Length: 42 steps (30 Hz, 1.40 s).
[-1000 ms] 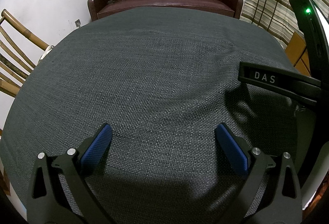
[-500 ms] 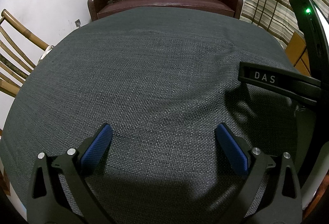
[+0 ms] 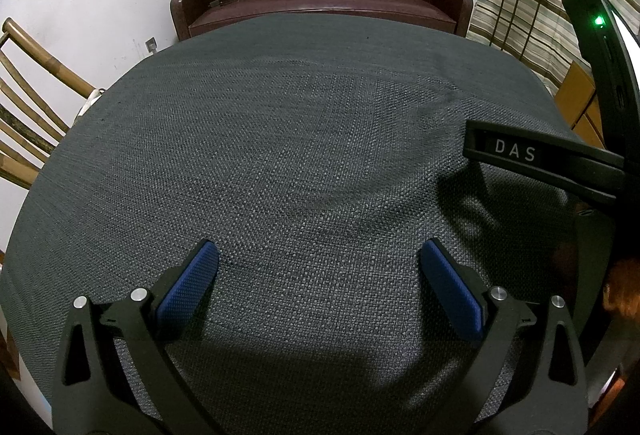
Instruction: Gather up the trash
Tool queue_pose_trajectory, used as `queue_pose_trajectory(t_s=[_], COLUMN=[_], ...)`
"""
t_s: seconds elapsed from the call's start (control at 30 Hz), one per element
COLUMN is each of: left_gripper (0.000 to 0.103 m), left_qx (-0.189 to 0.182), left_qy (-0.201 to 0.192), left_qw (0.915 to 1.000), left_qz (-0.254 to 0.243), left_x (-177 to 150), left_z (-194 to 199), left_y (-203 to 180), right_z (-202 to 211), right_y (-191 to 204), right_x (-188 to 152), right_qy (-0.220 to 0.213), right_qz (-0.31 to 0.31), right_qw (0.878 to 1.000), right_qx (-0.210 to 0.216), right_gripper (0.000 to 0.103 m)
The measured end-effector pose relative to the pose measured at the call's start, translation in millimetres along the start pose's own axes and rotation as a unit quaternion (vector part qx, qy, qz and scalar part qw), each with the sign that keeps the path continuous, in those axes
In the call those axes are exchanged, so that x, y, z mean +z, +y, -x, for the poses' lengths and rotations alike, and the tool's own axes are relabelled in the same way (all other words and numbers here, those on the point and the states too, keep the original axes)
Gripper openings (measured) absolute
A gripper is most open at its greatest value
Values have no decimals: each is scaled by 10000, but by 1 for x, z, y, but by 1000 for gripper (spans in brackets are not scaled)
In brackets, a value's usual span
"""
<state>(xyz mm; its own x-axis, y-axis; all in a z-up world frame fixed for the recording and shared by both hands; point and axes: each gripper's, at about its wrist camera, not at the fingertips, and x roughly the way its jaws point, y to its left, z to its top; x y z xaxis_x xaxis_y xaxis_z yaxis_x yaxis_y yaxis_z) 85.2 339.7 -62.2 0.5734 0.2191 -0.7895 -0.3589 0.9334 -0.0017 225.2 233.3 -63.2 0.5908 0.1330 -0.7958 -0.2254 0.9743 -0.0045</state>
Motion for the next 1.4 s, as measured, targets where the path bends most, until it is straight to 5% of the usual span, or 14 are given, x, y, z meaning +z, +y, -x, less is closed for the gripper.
queue_pose_trajectory(t_s=[0.6, 0.93, 1.03, 1.23, 1.33, 1.4], left_gripper=[99, 99, 99, 99, 99, 99], left_qx=[2, 55, 18, 110, 57, -50], left_qy=[-3, 7, 83, -165, -615, -831], left_qw=[10000, 10000, 10000, 9998, 9979, 9962], left_qz=[4, 53, -1, -56, -203, -271], left_x=[0, 2, 4, 7, 6, 5], left_z=[0, -1, -2, 19, 52, 71], left_y=[0, -3, -3, -5, -18, -29], right_z=[-3, 1, 29, 139, 147, 162], right_y=[1, -2, 0, -36, -69, -98], right_x=[3, 15, 25, 35, 22, 2], right_qy=[2, 567, 187, -1400, -841, -956], right_qz=[-9, -72, 102, 211, 302, 193], right_qw=[10000, 9982, 9997, 9899, 9951, 9946], right_qx=[11, 184, 138, 29, 431, 348], right_gripper=[98, 98, 97, 97, 97, 97])
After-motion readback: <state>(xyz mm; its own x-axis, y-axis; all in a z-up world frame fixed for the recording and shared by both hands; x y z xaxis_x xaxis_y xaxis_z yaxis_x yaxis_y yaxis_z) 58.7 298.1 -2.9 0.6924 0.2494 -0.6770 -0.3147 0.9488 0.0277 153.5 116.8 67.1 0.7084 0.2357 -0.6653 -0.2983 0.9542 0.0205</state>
